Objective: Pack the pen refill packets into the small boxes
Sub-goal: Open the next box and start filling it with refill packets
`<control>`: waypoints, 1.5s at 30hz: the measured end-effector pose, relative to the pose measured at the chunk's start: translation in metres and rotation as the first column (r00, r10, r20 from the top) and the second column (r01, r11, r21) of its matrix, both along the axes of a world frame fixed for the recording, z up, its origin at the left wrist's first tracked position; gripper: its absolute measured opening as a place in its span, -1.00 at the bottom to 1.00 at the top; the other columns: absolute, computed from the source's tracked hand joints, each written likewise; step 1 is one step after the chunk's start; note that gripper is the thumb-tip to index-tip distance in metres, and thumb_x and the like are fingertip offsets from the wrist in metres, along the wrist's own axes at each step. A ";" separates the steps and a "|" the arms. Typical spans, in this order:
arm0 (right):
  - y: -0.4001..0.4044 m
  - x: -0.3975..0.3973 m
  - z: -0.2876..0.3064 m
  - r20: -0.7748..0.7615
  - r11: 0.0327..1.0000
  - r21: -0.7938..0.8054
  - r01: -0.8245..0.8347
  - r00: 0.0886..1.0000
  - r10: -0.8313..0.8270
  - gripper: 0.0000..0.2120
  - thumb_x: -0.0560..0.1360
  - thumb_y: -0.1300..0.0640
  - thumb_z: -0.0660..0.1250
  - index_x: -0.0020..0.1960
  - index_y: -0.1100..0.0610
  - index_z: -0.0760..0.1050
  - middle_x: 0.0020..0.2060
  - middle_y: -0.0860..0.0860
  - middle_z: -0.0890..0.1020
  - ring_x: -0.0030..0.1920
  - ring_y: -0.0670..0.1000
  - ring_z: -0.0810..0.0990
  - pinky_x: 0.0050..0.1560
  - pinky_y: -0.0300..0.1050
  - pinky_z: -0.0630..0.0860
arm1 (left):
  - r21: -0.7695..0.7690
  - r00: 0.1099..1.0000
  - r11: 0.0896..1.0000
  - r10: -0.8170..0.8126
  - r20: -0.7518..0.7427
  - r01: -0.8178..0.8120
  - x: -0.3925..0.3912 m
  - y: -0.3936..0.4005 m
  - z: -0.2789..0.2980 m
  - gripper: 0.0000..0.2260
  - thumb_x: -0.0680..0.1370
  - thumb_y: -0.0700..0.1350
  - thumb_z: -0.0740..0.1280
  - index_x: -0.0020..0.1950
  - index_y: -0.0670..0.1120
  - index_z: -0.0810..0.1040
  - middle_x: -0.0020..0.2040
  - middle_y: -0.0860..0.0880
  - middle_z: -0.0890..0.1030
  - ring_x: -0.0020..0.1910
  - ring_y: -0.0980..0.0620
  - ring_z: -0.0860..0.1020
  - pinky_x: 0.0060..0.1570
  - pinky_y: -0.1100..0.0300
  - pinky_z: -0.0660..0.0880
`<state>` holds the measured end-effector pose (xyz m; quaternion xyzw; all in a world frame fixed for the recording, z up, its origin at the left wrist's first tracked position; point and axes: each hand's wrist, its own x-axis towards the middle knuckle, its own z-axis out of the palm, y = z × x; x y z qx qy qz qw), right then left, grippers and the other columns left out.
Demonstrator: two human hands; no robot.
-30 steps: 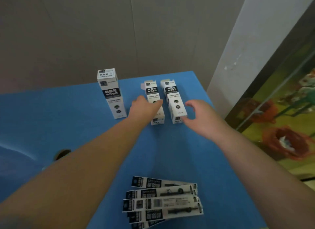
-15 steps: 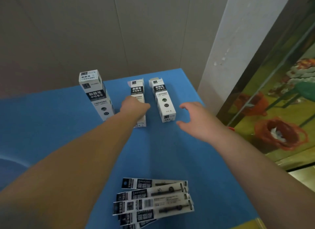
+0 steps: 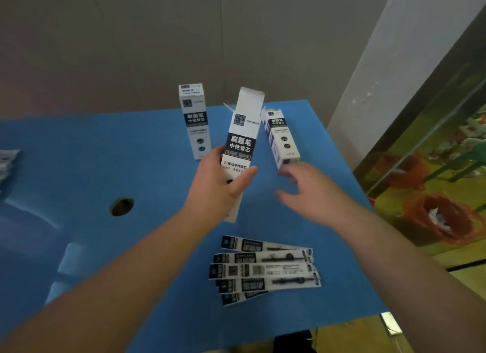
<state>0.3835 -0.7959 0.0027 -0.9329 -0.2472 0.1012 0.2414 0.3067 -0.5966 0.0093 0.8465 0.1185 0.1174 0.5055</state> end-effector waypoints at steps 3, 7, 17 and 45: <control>0.006 -0.022 -0.003 -0.024 0.995 -0.055 -0.087 0.996 0.086 -0.54 0.54 -0.08 0.40 0.39 0.02 0.45 0.29 -0.04 0.52 0.24 -0.08 0.52 0.27 -0.14 0.45 | -0.018 0.999 1.000 0.002 0.044 -0.002 -0.024 0.006 0.002 -0.63 0.55 0.11 0.39 0.29 0.00 0.46 0.06 0.12 0.62 -0.02 0.24 0.58 -0.13 0.45 0.42; 0.008 -0.052 -0.004 -0.069 0.970 -0.136 -0.202 0.979 0.194 -0.56 0.54 -0.12 0.40 0.37 -0.01 0.48 0.23 -0.08 0.54 0.15 -0.11 0.54 0.16 -0.23 0.44 | -0.063 0.997 0.998 -0.001 0.073 0.005 -0.051 0.011 -0.001 -0.68 0.57 -0.01 0.40 0.27 0.00 0.42 0.01 0.16 0.59 -0.09 0.39 0.55 -0.17 0.54 0.40; -0.005 -0.108 -0.006 -0.096 0.839 -0.357 -0.411 0.909 0.405 -0.39 0.40 -0.19 0.49 0.40 -0.10 0.44 0.17 -0.10 0.48 0.24 -0.07 0.39 0.26 -0.07 0.45 | -0.120 0.995 0.993 0.007 0.098 0.005 -0.086 -0.001 -0.006 -0.66 0.57 -0.09 0.43 0.26 0.02 0.38 0.02 0.18 0.57 -0.09 0.44 0.54 -0.14 0.56 0.40; -0.015 -0.086 -0.027 0.177 0.904 -0.214 -0.369 0.896 0.407 -0.83 0.58 0.04 0.32 0.08 0.09 0.61 -0.02 0.04 0.57 0.04 0.14 0.55 -0.11 -0.03 0.51 | -0.090 0.951 0.954 0.295 0.094 -0.287 -0.126 -0.057 0.001 -0.65 0.55 -0.15 0.43 0.28 -0.03 0.42 0.07 0.09 0.61 -0.06 0.35 0.58 -0.11 0.53 0.43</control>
